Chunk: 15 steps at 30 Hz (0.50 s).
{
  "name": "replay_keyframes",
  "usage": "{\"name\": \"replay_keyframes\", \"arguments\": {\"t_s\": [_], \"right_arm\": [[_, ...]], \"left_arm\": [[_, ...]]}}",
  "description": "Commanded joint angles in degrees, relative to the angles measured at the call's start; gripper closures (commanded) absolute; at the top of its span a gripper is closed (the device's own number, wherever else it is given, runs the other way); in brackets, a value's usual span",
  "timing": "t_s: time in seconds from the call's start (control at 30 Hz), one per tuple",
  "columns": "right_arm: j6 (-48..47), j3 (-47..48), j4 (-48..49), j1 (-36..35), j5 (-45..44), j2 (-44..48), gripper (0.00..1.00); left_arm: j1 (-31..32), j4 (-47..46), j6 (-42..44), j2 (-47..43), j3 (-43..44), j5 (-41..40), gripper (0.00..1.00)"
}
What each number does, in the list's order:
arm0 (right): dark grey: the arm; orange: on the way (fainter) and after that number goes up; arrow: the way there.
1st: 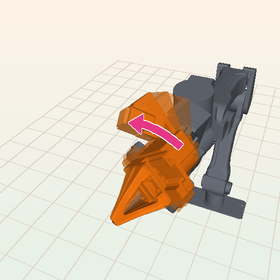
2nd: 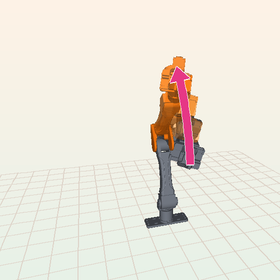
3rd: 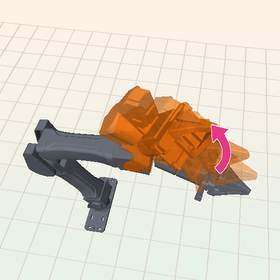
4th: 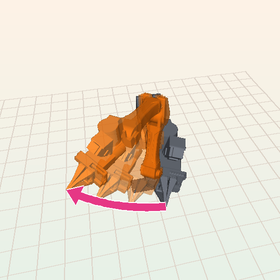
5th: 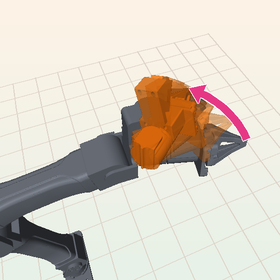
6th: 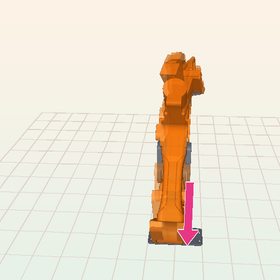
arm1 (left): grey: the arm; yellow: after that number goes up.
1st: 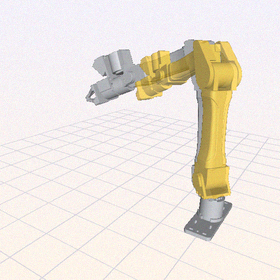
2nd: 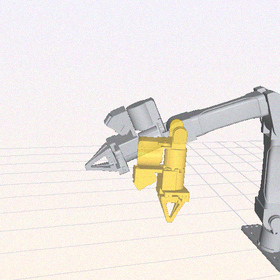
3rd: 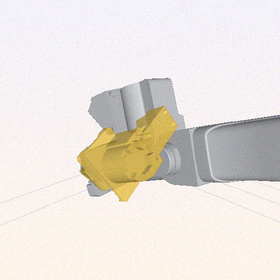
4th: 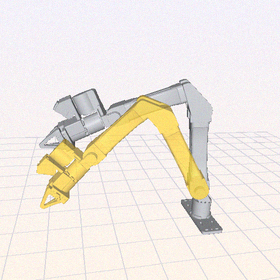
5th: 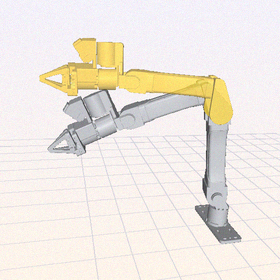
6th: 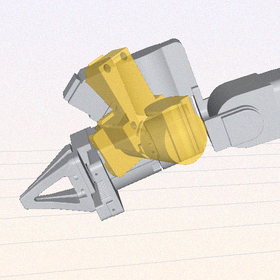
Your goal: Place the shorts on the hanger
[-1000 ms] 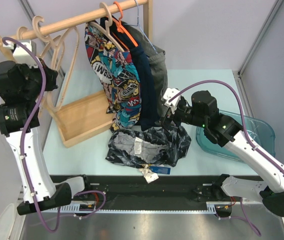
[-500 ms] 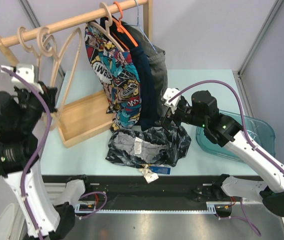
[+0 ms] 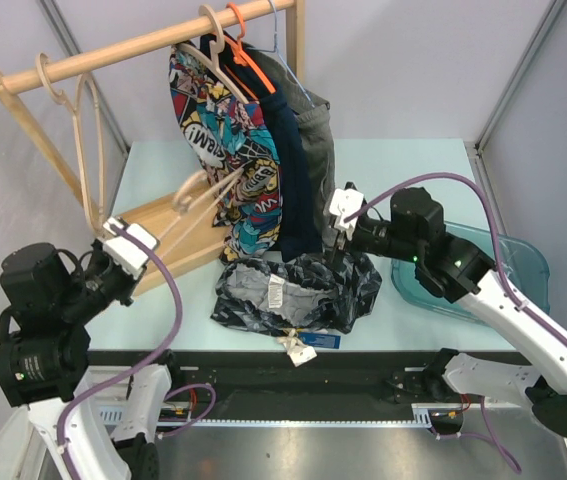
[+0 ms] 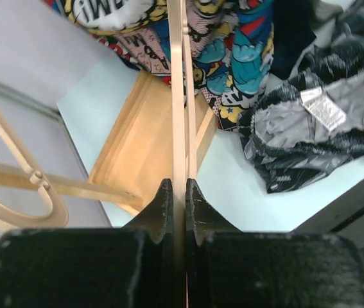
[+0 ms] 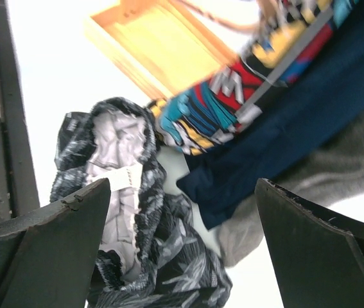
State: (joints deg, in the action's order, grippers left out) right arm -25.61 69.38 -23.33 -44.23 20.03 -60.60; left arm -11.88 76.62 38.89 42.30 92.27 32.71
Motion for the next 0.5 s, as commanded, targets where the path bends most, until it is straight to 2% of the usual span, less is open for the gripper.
{"name": "replay_keyframes", "arguments": {"t_s": [0.0, 0.17, 0.27, 0.3, 0.4, 0.47], "right_arm": [[-4.4, 2.5, 1.4, -2.7, 3.3, 2.4, 0.00], [-7.7, 2.7, 1.0, -7.8, 1.0, 2.5, 0.00], [-8.1, 2.7, 2.2, -8.9, 0.2, 2.0, 0.00], [-8.3, 2.7, 2.7, -9.0, -0.1, 1.7, 0.00], [-8.2, 2.7, 5.1, -9.9, -1.3, 1.5, 0.00], [-7.8, 2.7, 6.1, -10.2, -1.1, 1.6, 0.00]], "left_arm": [[1.0, 7.5, 14.2, -1.8, -1.4, 8.4, 1.00], [4.2, 7.5, 14.2, 1.0, -1.0, 10.1, 1.00], [9.8, 7.3, 12.7, 2.6, -2.6, 12.9, 1.00], [13.6, 7.4, 12.1, 3.5, -3.2, 14.6, 1.00], [18.8, 7.2, 11.5, 5.3, -5.9, 15.4, 1.00], [20.0, 5.5, 11.8, 7.0, -7.4, 15.4, 1.00]]}}
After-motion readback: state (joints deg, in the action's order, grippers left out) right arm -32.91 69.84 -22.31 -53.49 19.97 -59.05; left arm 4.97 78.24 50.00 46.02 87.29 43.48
